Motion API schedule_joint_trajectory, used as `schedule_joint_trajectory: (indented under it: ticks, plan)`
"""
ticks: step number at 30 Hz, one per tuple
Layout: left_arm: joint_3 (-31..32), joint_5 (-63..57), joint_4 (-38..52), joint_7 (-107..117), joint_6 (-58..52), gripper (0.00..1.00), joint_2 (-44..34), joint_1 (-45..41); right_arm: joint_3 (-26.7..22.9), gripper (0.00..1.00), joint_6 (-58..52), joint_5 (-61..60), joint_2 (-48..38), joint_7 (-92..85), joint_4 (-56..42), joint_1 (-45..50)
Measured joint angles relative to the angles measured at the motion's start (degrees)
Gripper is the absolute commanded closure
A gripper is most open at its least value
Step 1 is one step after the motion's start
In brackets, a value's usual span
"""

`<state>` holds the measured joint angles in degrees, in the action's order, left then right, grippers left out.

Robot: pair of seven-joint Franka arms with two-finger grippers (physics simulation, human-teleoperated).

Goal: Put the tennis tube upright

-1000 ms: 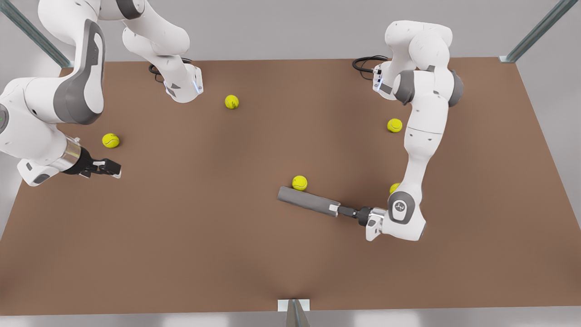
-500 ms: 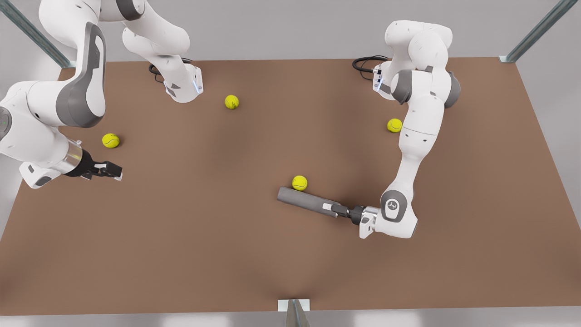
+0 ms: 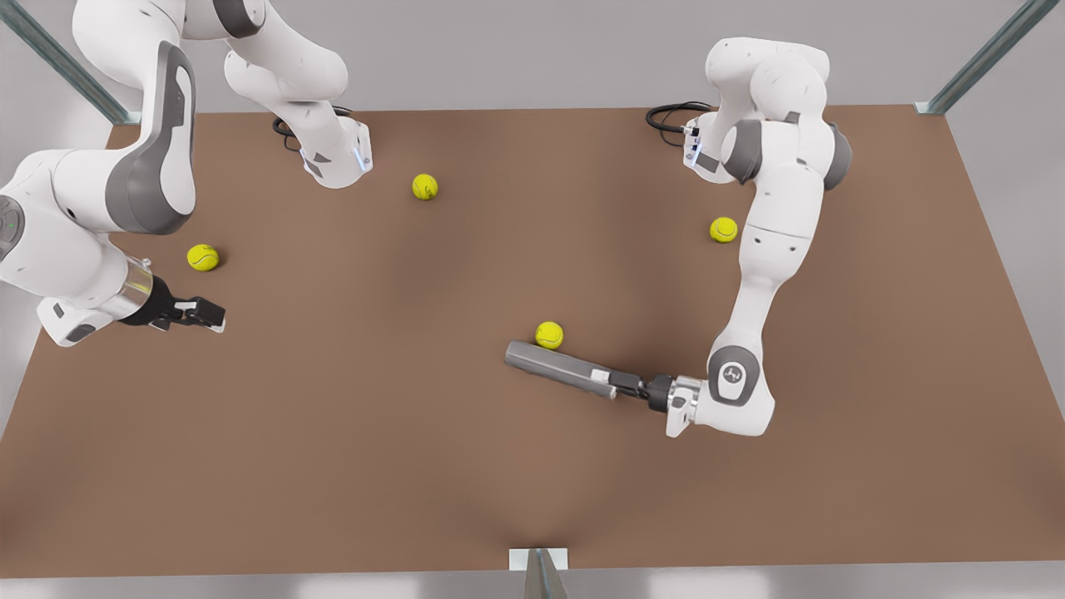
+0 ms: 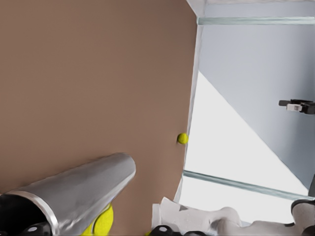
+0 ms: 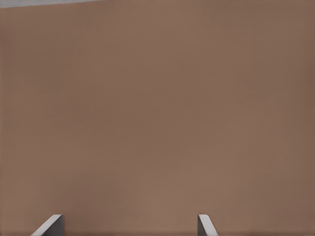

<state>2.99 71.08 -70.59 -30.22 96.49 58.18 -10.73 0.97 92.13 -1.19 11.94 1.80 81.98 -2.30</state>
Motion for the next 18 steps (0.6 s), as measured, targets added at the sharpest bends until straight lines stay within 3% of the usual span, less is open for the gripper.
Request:
schedule_joint_trajectory:
  ticks: [3,9,18]
  plan:
    - [-0.13,-0.07,-0.23,0.12,-0.15,0.65,-0.25,-0.04,0.00,0.00,0.09,-0.01,-0.03,0.09,-0.11,0.00]
    - [-0.19,-0.41,-0.44,0.36,-0.12,0.78,-0.36,-0.08,-0.01,0.00,0.06,-0.07,-0.07,0.30,-0.13,-0.30]
    - [-0.35,-0.62,-1.03,1.85,-0.53,0.79,-3.15,-0.09,-0.09,0.00,0.00,-0.06,0.06,0.53,0.15,-1.01]
